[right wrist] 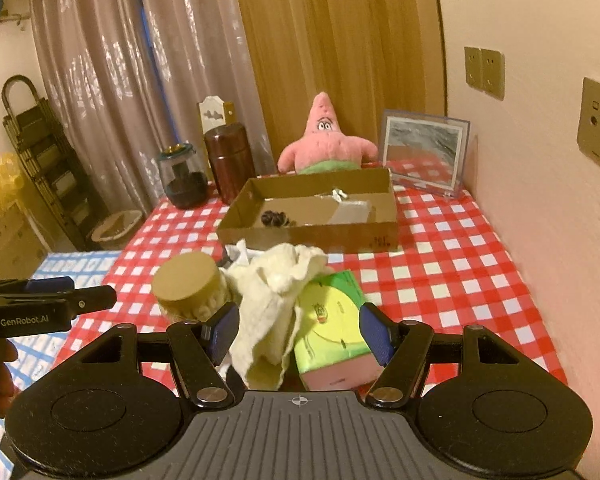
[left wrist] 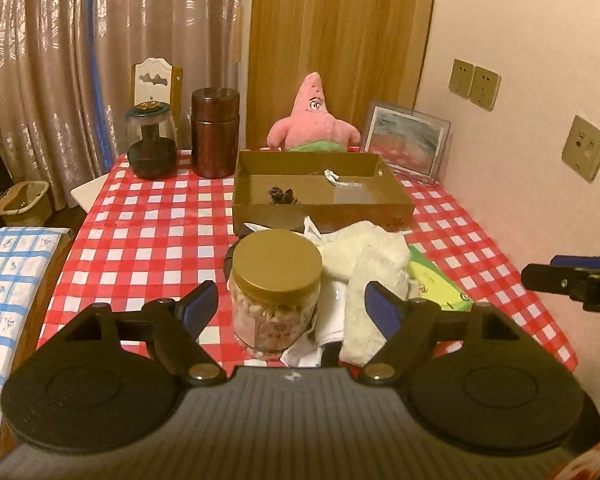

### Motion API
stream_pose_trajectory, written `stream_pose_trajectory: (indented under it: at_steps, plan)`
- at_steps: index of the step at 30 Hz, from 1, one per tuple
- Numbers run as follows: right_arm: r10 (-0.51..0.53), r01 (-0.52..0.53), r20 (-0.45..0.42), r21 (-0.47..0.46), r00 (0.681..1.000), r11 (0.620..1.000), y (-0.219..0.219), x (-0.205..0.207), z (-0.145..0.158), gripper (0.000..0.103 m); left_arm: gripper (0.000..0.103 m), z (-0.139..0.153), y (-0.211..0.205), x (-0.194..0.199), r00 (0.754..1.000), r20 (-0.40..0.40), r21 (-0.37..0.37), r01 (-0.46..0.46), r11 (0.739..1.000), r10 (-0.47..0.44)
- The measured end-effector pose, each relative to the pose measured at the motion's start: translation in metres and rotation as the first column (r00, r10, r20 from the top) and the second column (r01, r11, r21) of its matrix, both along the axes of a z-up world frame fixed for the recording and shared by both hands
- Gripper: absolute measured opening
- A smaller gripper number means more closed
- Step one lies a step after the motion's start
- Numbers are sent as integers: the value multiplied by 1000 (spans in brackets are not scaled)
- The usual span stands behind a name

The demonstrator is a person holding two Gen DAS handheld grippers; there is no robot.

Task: Organize soft objects
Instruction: 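Move both tools back from the box toward the towels, then grasp the cream towel with the right tool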

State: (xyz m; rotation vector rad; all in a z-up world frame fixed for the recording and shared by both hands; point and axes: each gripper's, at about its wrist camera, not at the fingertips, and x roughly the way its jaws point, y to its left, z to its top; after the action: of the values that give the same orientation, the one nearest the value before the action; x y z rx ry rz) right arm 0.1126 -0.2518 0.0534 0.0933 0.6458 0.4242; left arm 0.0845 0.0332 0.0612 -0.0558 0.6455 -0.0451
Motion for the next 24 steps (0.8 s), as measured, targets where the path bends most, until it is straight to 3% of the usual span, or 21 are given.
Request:
stream_pose_trajectory:
  at_steps: [24]
  plan:
    - [80, -80, -14, -35, 997, 996, 24, 34, -37, 66, 78, -25, 1, 17, 999, -43, 1, -9, 1000, 9]
